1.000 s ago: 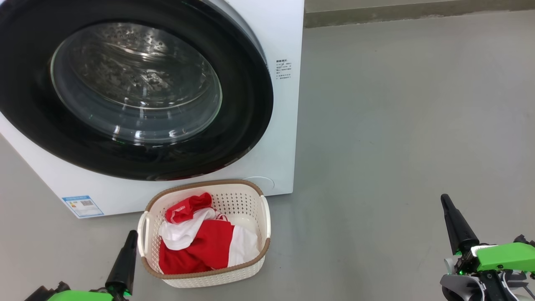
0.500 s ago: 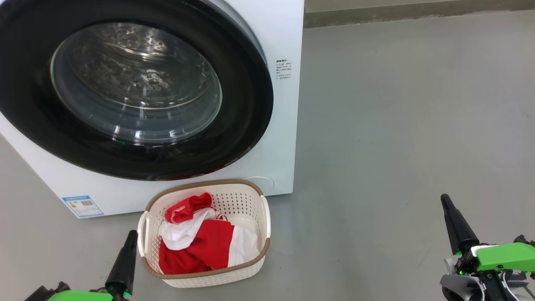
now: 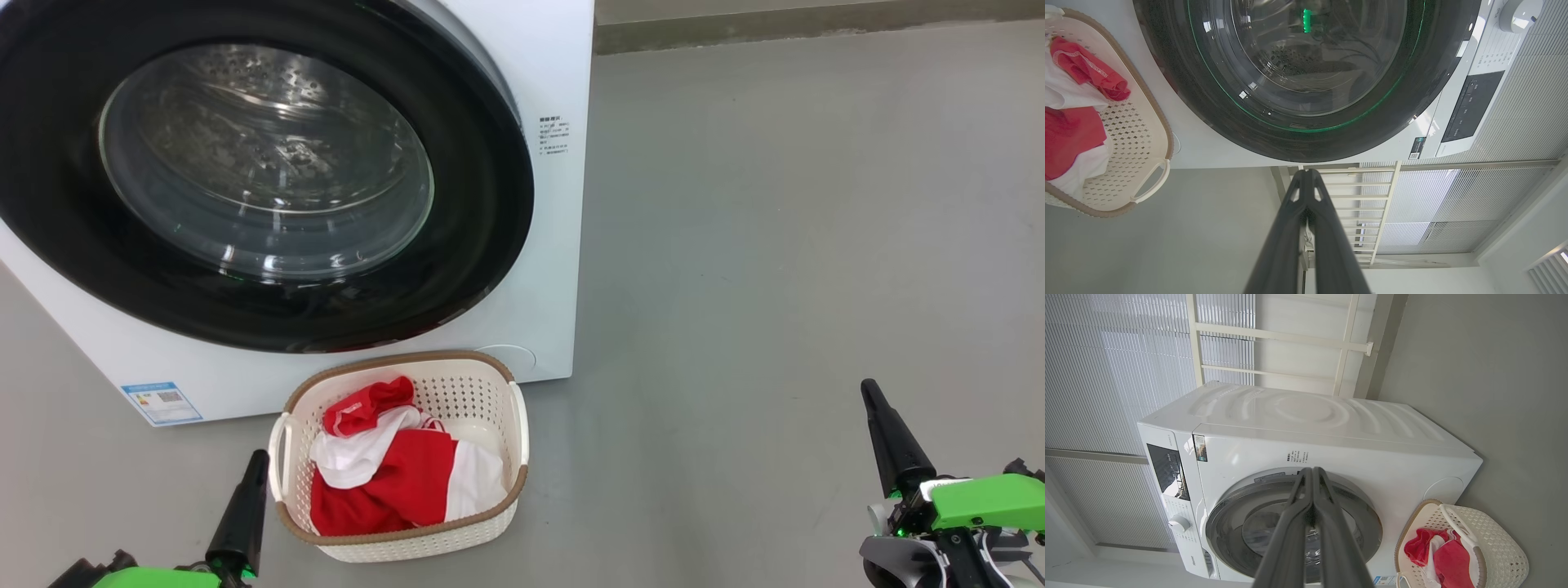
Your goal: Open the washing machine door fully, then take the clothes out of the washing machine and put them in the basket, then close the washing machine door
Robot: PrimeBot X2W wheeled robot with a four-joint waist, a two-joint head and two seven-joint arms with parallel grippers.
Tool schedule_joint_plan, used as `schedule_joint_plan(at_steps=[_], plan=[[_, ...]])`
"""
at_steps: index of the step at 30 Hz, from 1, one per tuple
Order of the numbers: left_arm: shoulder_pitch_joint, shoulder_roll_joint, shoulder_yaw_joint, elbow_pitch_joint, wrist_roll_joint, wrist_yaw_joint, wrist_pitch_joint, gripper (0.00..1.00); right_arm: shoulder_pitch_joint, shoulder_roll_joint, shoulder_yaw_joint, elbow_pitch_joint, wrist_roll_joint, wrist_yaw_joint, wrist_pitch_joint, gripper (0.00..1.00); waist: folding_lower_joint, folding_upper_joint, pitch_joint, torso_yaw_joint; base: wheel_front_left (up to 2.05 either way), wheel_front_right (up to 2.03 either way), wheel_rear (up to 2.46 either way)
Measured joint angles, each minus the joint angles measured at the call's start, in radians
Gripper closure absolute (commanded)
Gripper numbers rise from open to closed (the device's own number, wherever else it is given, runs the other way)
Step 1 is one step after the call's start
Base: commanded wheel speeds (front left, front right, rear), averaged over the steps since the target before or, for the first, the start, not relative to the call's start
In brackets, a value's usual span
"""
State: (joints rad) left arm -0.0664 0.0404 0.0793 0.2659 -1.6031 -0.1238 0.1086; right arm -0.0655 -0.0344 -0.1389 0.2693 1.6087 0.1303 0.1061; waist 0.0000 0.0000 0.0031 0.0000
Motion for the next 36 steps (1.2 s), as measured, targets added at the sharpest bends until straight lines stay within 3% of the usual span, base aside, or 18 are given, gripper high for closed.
schedule_joint_plan(at_steps=[36], plan=[[0.000, 0.000, 0.000, 0.000, 0.000, 0.000, 0.000, 1.00, 0.000, 0.000, 0.000, 0.000, 0.000, 0.000, 0.000, 1.00, 0.0000, 0.0000, 0.000, 0.000, 0.00, 0.00, 0.00]])
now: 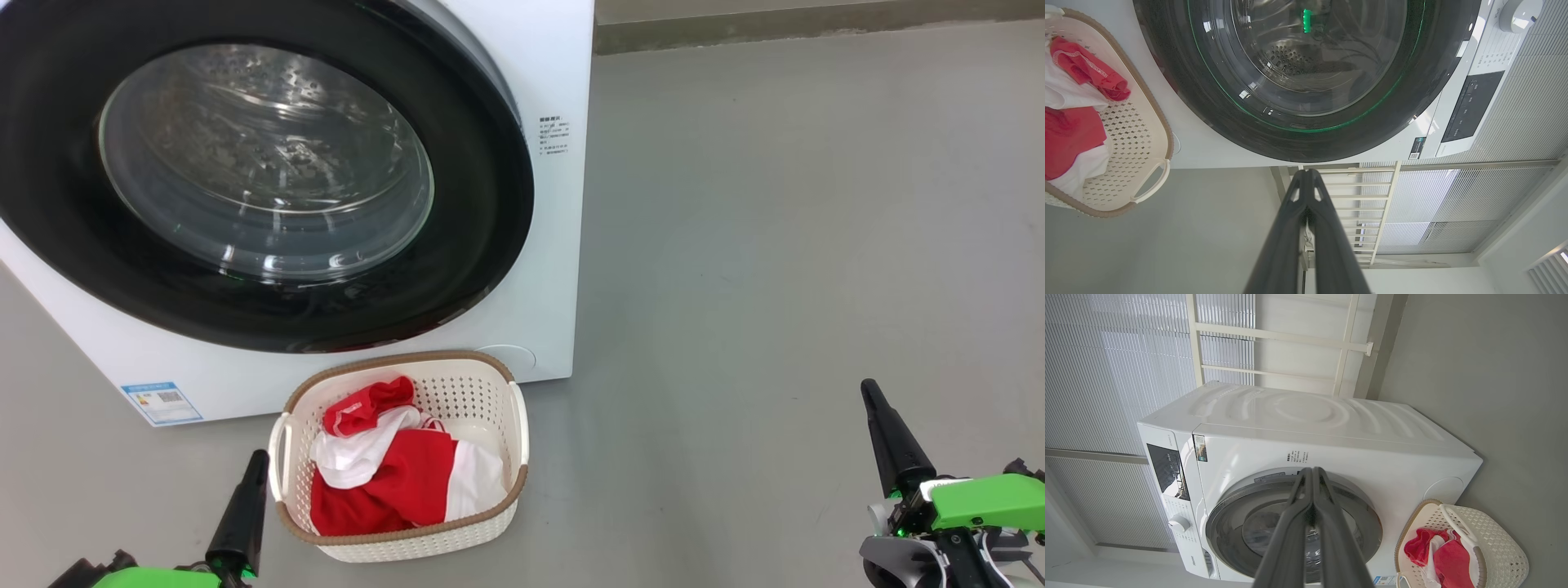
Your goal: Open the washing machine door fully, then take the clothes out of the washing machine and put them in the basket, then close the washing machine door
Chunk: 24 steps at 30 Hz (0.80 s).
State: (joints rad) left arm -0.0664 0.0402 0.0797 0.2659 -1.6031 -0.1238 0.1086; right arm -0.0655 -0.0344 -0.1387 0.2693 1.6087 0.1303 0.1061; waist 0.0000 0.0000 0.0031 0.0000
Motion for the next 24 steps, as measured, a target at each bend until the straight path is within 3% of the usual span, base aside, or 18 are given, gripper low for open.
schedule_joint_plan(at_steps=[24], plan=[[0.000, 0.000, 0.000, 0.000, 0.000, 0.000, 0.000, 1.00, 0.000, 0.000, 0.000, 0.000, 0.000, 0.000, 0.000, 1.00, 0.0000, 0.0000, 0.000, 0.000, 0.00, 0.00, 0.00]])
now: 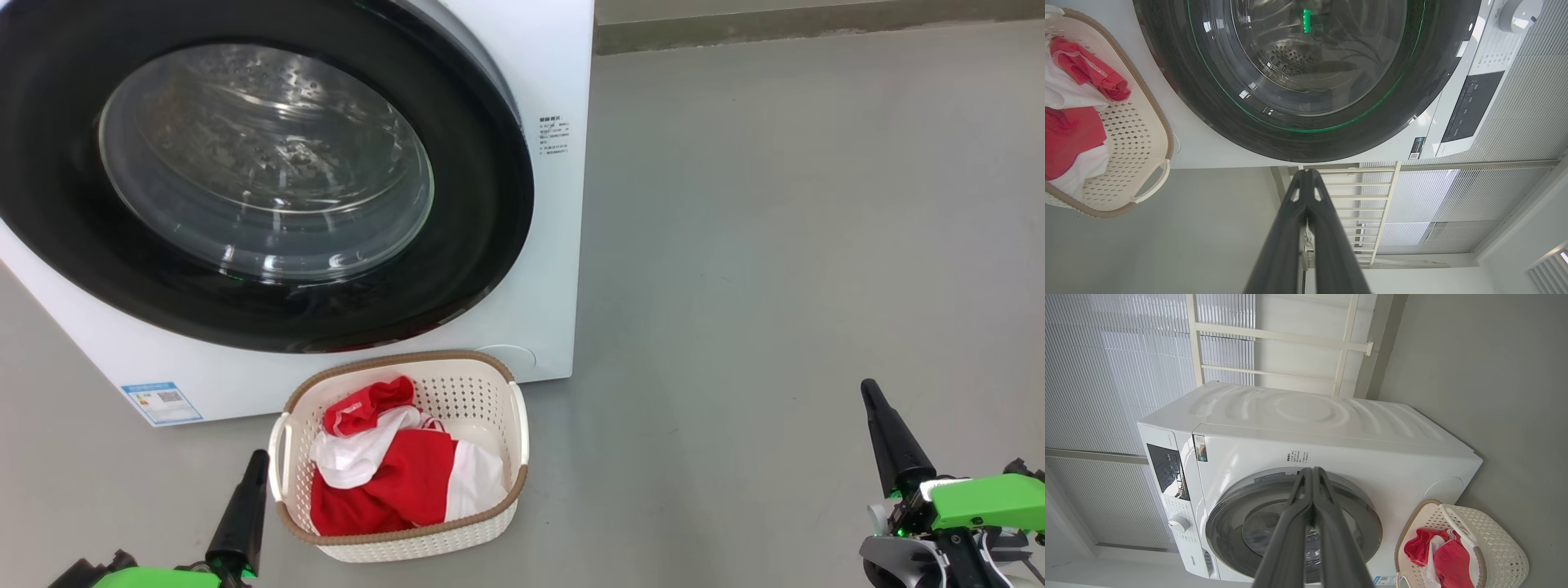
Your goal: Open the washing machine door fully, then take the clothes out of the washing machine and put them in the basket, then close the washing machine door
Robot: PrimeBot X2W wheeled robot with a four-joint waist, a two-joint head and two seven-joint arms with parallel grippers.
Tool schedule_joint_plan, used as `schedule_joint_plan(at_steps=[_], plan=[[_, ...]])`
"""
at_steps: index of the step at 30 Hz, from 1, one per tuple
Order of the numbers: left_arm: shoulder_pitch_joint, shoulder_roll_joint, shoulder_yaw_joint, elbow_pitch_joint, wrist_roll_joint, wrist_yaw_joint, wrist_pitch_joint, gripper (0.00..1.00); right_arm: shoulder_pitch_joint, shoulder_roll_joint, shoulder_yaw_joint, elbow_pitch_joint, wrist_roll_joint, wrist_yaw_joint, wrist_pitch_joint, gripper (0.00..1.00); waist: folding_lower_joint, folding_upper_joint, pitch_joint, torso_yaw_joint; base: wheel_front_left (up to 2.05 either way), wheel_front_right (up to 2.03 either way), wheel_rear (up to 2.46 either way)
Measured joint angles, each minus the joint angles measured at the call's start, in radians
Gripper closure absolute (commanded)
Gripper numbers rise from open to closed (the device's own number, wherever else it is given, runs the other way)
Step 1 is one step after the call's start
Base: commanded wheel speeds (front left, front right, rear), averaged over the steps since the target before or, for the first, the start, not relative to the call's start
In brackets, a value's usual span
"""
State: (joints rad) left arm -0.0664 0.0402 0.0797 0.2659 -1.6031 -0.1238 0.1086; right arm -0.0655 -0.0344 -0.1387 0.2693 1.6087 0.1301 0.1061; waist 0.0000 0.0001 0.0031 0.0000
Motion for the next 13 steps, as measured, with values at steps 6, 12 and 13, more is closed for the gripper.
schedule_joint_plan(at_steps=[6, 12, 13], plan=[[0.000, 0.000, 0.000, 0.000, 0.000, 0.000, 0.000, 1.00, 0.000, 0.000, 0.000, 0.000, 0.000, 0.000, 0.000, 1.00, 0.0000, 0.0000, 0.000, 0.000, 0.00, 0.00, 0.00], [0.000, 0.000, 0.000, 0.000, 0.000, 0.000, 0.000, 1.00, 0.000, 0.000, 0.000, 0.000, 0.000, 0.000, 0.000, 1.00, 0.0000, 0.0000, 0.000, 0.000, 0.00, 0.00, 0.00], [0.000, 0.000, 0.000, 0.000, 0.000, 0.000, 0.000, 1.00, 0.000, 0.000, 0.000, 0.000, 0.000, 0.000, 0.000, 1.00, 0.0000, 0.0000, 0.000, 0.000, 0.00, 0.00, 0.00]])
